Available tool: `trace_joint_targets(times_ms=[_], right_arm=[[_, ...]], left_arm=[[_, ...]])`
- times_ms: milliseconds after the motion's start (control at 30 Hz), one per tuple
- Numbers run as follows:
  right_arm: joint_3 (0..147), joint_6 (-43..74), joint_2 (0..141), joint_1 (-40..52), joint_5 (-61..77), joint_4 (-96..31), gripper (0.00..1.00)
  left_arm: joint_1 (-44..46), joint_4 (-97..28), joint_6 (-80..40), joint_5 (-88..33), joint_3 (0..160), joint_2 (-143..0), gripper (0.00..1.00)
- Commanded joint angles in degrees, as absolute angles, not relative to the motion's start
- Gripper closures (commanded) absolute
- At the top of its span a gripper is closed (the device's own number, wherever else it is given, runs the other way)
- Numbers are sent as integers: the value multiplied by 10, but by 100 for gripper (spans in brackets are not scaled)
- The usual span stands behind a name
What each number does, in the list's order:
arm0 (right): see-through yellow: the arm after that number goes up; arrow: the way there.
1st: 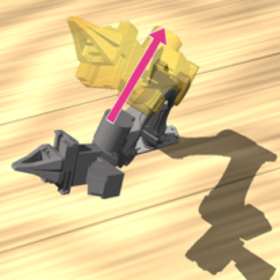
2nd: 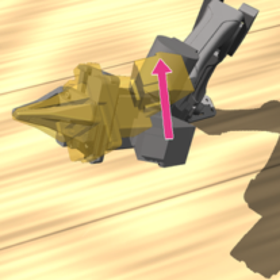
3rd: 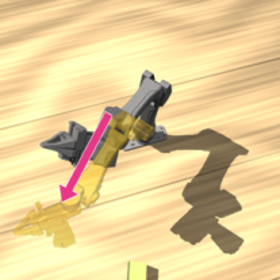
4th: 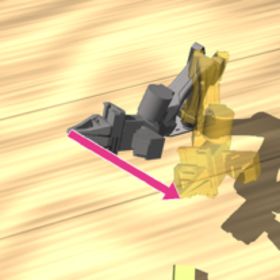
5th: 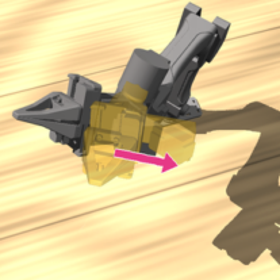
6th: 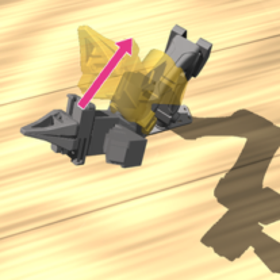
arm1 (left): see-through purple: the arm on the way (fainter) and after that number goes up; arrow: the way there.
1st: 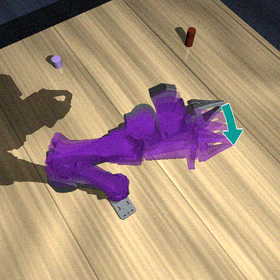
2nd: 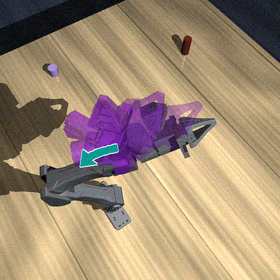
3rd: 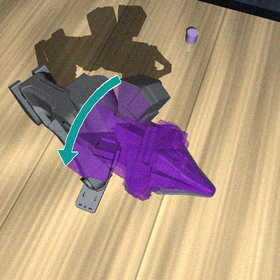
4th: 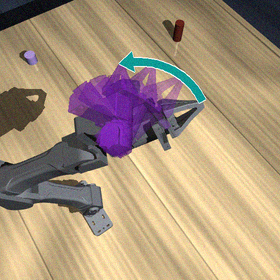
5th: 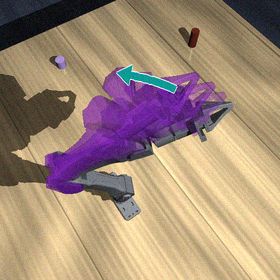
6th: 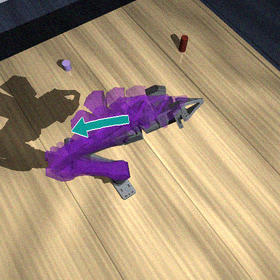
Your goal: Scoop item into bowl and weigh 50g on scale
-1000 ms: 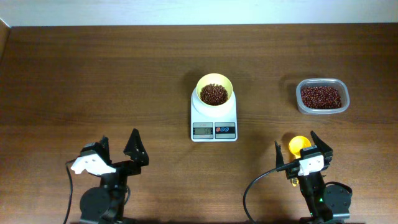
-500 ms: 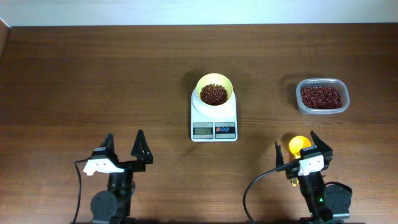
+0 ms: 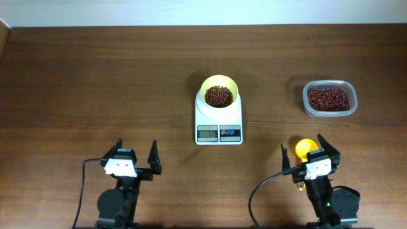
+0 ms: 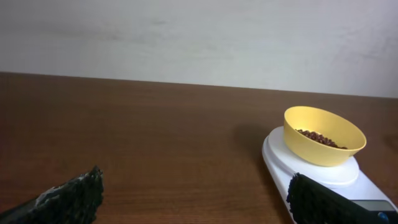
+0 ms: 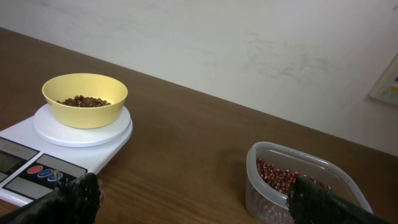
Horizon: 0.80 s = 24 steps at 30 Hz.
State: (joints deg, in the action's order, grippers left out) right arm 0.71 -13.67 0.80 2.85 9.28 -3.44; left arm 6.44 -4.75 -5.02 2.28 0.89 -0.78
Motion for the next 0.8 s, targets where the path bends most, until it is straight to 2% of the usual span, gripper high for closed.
trace_joint_targets(times_ms=[0,767], right_arm=[[3,-131,2,34,96,-37,1],[3,-131,2,34,97,-37,1]], left_arm=[[53,-49,-21,11,5,-3,1],[48,-48,-21,8,5,-3,1]])
